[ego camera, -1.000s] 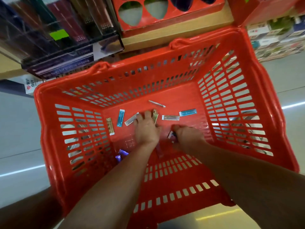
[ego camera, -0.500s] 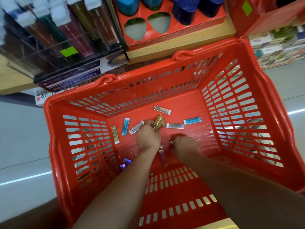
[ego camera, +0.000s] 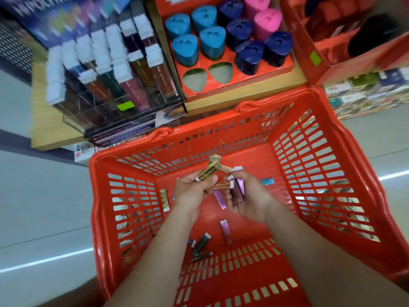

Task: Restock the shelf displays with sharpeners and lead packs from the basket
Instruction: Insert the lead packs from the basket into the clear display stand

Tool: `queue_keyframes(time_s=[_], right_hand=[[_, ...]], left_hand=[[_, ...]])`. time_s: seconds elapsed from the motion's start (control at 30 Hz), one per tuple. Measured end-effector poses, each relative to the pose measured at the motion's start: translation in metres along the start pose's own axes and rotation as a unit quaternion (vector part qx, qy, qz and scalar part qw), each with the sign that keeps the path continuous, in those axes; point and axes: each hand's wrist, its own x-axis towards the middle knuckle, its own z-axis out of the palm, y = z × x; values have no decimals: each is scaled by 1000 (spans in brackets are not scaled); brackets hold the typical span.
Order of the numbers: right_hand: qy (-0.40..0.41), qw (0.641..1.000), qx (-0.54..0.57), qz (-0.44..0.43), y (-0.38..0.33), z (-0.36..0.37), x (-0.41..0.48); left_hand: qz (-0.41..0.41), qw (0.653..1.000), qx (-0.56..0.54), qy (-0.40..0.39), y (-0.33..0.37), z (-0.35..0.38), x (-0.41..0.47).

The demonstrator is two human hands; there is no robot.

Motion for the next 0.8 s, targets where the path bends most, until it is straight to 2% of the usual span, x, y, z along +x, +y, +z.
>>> queue_keyframes(time_s=[0.13, 0.3, 0.4, 0.47, 0.67, 0.8], right_hand=[[-130, 980, -139, -63, -12, 9, -35], [-217, 953, -164, -132, -21, 17, -80], [-217, 949, -170, -151, -23, 24, -104], [-186, 955, -169, -158, -26, 27, -120], [-145, 977, -58, -143, -25, 50, -158], [-108, 968, -128, -189, -14, 62, -175]], left_hand=[[66, 994, 61, -61, 36, 0, -30], [120, 984, 120, -60, 75, -4, -67], [143, 976, 158, -43, 100, -12, -85], [143, 976, 161, -42, 120, -19, -97], [92, 976, 175, -92, 142, -27, -136], [86, 949, 266, -144, 135, -17, -157]])
